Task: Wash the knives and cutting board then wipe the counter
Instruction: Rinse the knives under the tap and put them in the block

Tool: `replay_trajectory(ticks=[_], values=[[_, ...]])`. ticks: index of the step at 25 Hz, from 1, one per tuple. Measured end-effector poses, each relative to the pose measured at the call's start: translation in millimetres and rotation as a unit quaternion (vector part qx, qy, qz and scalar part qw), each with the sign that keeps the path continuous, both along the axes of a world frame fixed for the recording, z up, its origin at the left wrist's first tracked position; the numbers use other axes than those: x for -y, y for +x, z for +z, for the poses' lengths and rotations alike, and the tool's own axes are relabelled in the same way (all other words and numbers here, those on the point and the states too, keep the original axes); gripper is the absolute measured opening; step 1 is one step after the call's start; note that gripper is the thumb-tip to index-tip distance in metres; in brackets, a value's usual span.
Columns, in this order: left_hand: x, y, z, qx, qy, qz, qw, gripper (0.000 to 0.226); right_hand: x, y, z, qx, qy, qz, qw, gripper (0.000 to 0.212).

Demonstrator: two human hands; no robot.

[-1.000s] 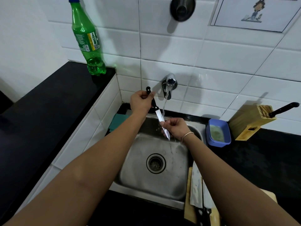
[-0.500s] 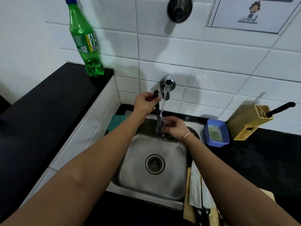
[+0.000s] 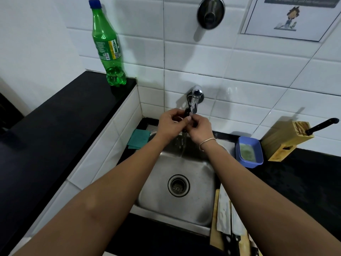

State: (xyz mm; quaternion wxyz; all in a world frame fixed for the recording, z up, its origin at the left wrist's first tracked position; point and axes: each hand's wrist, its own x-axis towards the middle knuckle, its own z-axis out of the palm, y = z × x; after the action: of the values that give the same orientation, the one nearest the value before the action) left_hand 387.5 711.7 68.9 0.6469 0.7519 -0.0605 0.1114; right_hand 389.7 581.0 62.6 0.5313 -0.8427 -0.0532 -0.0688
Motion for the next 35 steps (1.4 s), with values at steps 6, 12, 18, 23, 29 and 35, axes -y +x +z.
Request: replay_trajectory(ticks=[6, 12, 18, 23, 29, 35], values=[[34.9, -15.9, 14.1, -0.108, -0.021, -0.065, 0.992, 0.013, 45.9, -33.8, 7.4, 0.006, 0.076, -0.064, 0.995, 0.018], [138.8, -42.1, 24.5, -0.221, -0.043, -0.202, 0.953, 0.01, 135.8, -94.6, 11.3, 0.01, 0.019, -0.24, 0.971, 0.025], [248.2, -66.0, 31.1, -0.294, 0.05, -0.285, 0.911, 0.012, 238.8, -146.8, 35.8, 0.035, -0.042, -0.401, 0.914, 0.021], [306.1, -70.3, 20.7, -0.206, 0.272, -0.332, 0.879, 0.045, 297.6, -157.2, 60.6, 0.121, -0.094, -0.393, 0.907, 0.034], [336.3, -56.3, 25.0, -0.092, 0.392, -0.297, 0.866, 0.061, 328.4, -137.8, 73.3, 0.231, -0.163, -0.337, 0.898, 0.053], [347.2, -39.9, 31.4, -0.068, 0.491, -0.241, 0.834, 0.088, 342.5, -108.4, 93.5, 0.279, -0.204, -0.288, 0.893, 0.044]])
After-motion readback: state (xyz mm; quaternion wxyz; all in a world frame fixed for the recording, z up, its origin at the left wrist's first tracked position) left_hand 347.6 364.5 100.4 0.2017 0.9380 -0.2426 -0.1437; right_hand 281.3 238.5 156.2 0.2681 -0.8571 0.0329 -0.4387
